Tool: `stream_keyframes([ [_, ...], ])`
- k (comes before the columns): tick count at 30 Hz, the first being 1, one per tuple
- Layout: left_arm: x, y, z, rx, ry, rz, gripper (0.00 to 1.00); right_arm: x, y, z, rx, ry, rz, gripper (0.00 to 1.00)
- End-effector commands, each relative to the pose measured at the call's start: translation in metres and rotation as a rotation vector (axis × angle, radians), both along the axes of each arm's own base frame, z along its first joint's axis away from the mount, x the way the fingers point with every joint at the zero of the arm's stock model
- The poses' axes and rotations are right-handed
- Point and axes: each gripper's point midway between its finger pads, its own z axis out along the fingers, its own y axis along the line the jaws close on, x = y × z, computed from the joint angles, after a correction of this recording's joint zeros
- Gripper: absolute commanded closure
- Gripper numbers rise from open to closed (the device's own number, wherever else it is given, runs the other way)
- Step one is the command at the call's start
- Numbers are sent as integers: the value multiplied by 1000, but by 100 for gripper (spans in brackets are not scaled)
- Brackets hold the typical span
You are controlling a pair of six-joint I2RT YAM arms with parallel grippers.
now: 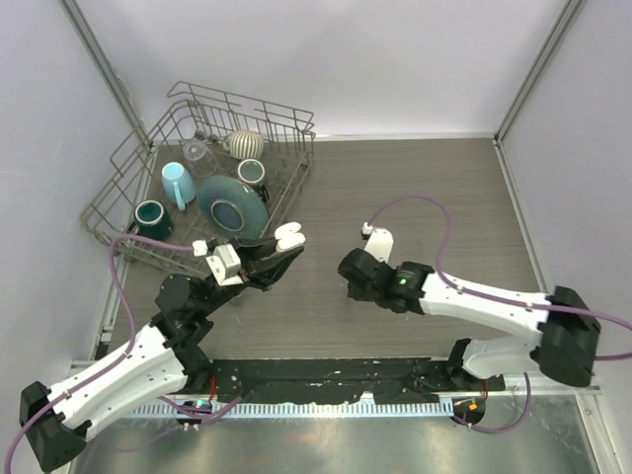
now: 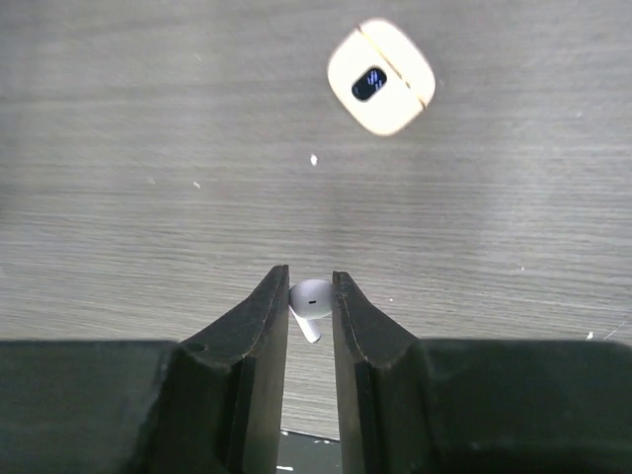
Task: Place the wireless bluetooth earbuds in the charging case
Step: Pick up the earbud from the center of the board.
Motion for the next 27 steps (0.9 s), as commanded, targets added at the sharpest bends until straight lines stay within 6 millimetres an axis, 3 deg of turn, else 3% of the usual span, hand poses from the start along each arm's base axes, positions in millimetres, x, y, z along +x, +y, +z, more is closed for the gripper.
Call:
stream_keyframes([
  [1,-4,4,22,-64,-45,-9,100,24,-4,60,172,-233,-90,99],
  [4,-4,2,22,-64,-44,-11,100,26,-4,87,269,-343,-98,99],
  [6,-3,2,22,-65,-42,-11,100,27,-17,111,309,-456,-114,99],
  [7,-3,2,21,-65,-40,-13,100,25,-14,123,355,-502,-112,99],
  [8,-3,2,21,-65,-40,-13,100,25,-26,133,355,-562,-122,99],
  [15,-2,1,19,-63,-34,-10,100,24,-42,200,455,-810,-118,99],
  [23,1,-1,17,-56,-30,-7,100,14,-25,263,543,-1006,49,99],
  [27,2,-2,16,-53,-28,-7,100,0,-18,305,668,-1129,127,99],
])
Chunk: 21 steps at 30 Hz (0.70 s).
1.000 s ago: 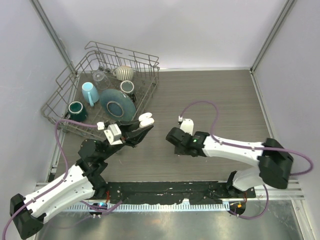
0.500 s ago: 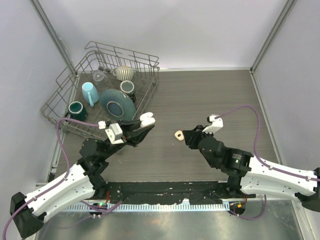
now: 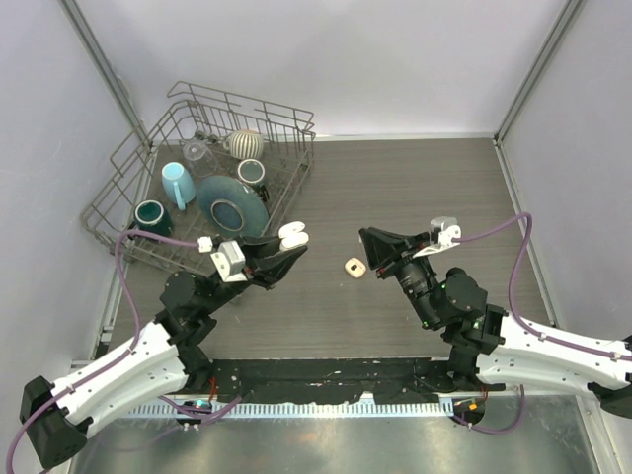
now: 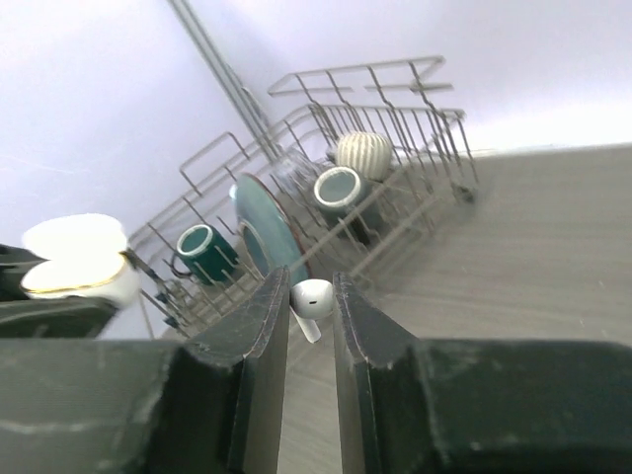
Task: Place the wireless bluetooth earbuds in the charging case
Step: Pick up the earbud from the center of the board, then place the earbud in the charging case.
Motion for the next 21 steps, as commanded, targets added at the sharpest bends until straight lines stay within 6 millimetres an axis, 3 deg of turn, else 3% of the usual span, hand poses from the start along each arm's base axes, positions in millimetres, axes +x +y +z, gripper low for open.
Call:
stream_keyframes([
  [1,-2,4,20,-53,-52,4,100,-17,5,73,132,-235,99,99],
  [4,-2,3,19,-51,-52,5,100,-30,10,96,177,-320,167,99],
  [10,-3,0,18,-53,-62,-11,100,-43,34,121,184,-379,281,99],
  [21,-7,-5,20,-69,-85,-48,100,-50,75,135,206,-413,389,99],
])
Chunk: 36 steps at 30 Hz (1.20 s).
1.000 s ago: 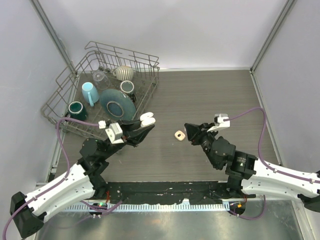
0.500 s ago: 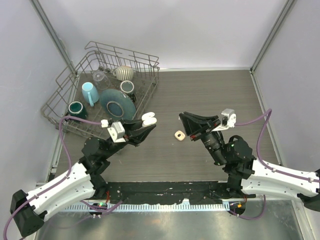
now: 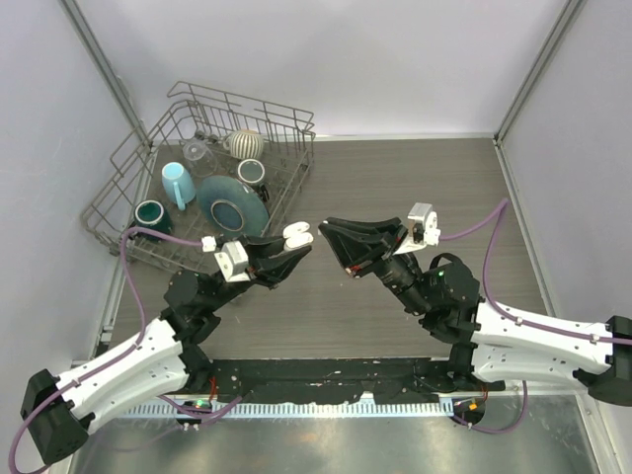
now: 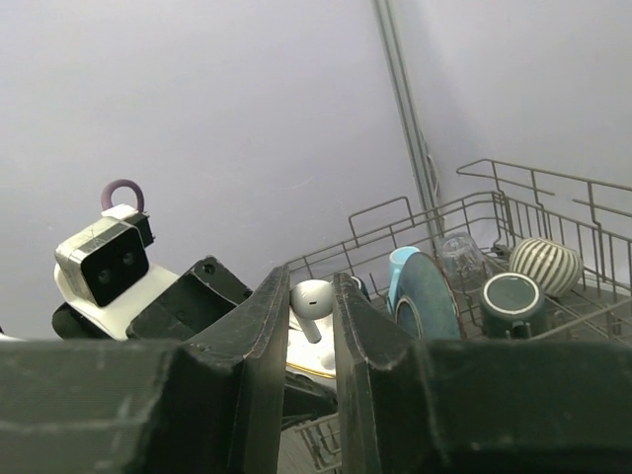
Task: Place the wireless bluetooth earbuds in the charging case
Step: Place the earbud in the charging case.
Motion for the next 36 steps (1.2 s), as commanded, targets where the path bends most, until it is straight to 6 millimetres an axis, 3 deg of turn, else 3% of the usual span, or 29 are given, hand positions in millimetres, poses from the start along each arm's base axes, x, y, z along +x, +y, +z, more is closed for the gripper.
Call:
stream_keyframes([
  [1,-8,2,18,-61,-65,-28,100,-12,4,39,105,-65,56,99],
  [10,-16,-3,20,-96,-124,-82,100,-25,25,35,85,-68,131,99],
  [19,-17,-9,28,-113,-136,-107,100,-21,39,11,4,-56,109,99],
  [27,-24,-6,39,-133,-150,-130,100,-11,32,-8,-27,-31,36,99],
  [36,-24,-10,42,-156,-149,-150,100,-7,33,-14,-35,-15,21,99],
])
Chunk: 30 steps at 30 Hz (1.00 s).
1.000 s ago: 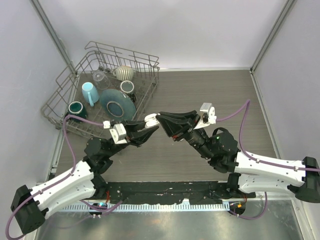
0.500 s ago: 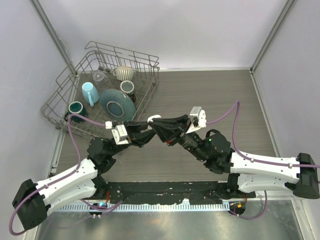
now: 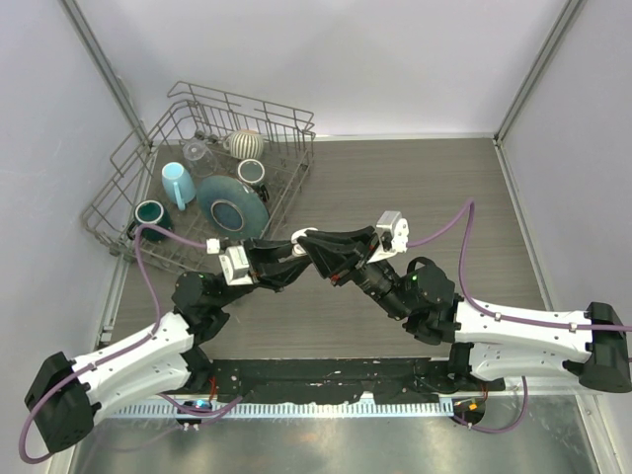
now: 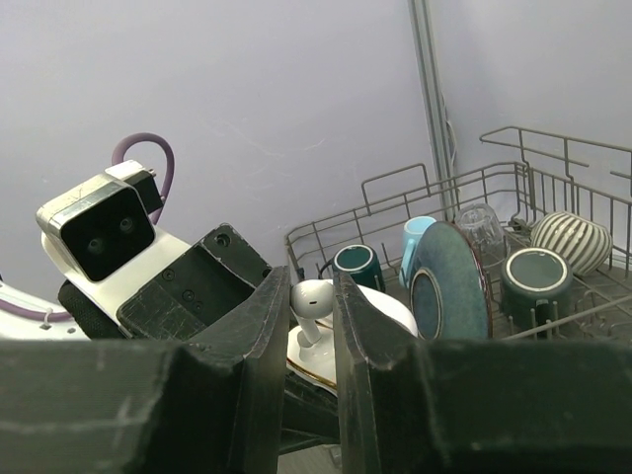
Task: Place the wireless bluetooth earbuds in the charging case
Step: Place the earbud in the charging case.
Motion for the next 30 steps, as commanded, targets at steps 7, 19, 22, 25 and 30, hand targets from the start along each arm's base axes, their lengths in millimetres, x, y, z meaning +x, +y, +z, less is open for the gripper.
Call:
stream_keyframes([
  [7,-8,5,43,-125,-86,-26,100,-2,-5,9,58,5,2,99],
  [19,-5,12,51,-158,-98,12,100,-4,-7,-9,48,54,1,99],
  [22,-4,13,52,-164,-99,20,100,-2,-7,-12,32,70,-6,99],
  [25,-3,13,52,-168,-101,23,100,-3,-5,-16,10,85,-2,99],
  [30,-5,12,53,-169,-100,12,100,-2,-3,-19,-2,97,0,99],
])
